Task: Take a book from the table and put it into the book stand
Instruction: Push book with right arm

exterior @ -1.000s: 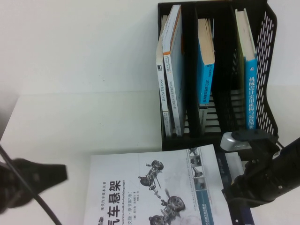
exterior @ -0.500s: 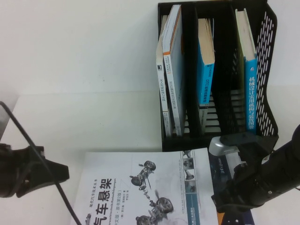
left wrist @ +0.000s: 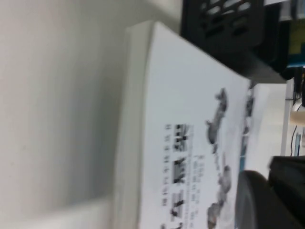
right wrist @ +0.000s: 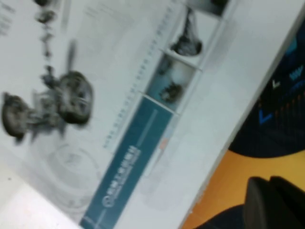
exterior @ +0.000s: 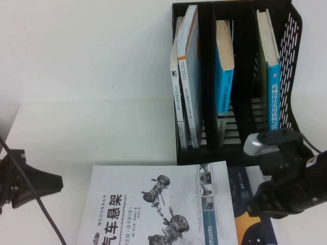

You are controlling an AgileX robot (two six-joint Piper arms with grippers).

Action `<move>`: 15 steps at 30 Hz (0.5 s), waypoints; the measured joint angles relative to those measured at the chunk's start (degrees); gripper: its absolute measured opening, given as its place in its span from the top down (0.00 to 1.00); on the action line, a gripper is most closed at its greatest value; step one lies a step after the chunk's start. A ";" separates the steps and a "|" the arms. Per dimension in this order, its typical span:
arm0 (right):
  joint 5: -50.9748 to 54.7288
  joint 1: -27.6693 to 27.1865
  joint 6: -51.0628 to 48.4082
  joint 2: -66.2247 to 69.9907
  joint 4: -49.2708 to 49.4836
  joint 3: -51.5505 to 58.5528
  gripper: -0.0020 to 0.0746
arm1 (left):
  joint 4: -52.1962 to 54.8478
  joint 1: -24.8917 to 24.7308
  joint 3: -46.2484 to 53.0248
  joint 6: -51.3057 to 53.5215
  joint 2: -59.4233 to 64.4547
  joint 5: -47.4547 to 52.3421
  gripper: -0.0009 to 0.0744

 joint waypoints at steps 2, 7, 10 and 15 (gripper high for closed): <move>0.27 0.00 -0.87 -1.85 0.28 0.00 0.97 | 0.24 0.12 0.00 1.07 2.24 0.00 0.92; 0.95 0.00 -4.83 -3.68 4.12 0.00 0.97 | 0.81 0.12 -1.73 1.68 8.73 0.00 0.66; 1.19 0.00 -7.62 -3.68 6.81 0.00 0.97 | 1.54 0.12 -3.37 1.68 12.49 -0.10 0.53; 2.25 0.00 -11.99 -3.68 11.83 0.00 0.97 | 1.68 0.12 -4.80 2.62 19.64 -0.18 0.47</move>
